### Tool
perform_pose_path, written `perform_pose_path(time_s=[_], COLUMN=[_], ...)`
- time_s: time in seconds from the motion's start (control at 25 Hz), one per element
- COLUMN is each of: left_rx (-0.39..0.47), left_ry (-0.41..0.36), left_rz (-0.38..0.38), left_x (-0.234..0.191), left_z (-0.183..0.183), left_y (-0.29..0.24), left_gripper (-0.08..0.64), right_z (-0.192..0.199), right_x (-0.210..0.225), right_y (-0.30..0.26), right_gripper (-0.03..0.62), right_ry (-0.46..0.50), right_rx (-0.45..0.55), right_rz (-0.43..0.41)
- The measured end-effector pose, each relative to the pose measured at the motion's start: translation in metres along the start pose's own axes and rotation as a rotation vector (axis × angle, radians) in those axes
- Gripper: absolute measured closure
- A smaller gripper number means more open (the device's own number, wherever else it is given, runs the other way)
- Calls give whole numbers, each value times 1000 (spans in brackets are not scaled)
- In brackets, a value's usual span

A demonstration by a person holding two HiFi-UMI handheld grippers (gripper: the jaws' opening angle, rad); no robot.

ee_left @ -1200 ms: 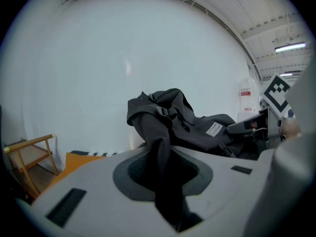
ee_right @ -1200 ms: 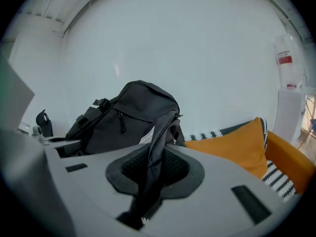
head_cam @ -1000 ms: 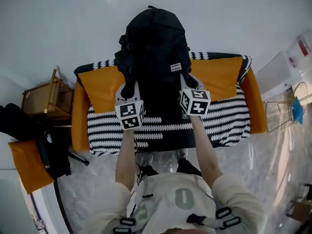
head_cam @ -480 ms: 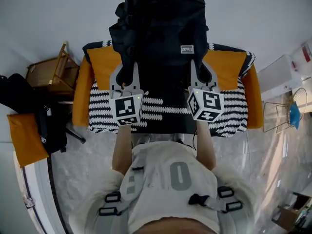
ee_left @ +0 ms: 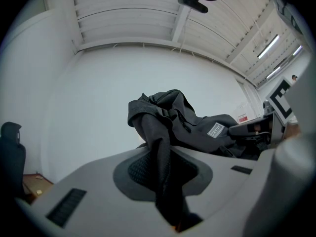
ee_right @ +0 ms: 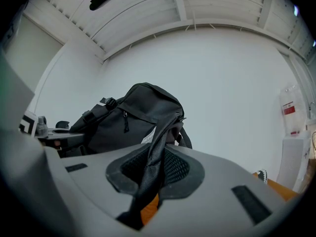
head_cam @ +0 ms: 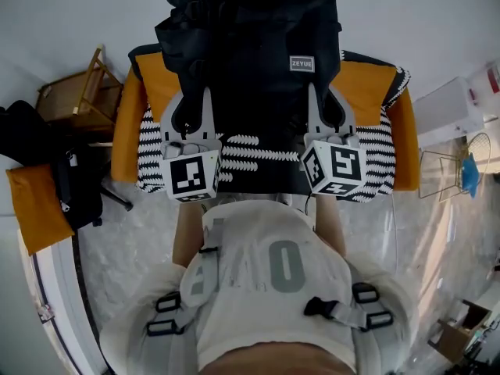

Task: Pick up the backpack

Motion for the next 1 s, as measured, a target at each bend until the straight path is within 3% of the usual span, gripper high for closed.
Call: perform_pose_path(time_s=[1.0], left_rx=[15], left_ry=[22], left_rz=[-2], left_x=[-2], left_z=[2], left_y=[-2], left_gripper=[482], right_z=[1], right_x=[0], right_y=[-1], right_gripper=[522], right_ry=[4], right_rx=[7], right_rz=[6])
Point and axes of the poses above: the fingertips, and each gripper's own axes: y backward along the fingers, x to its right, z out of its underside, the point moved 5 cm from there along y, backward along the fingers, and after that the axes turned 11 degrees about y, right-handed, at the moved point
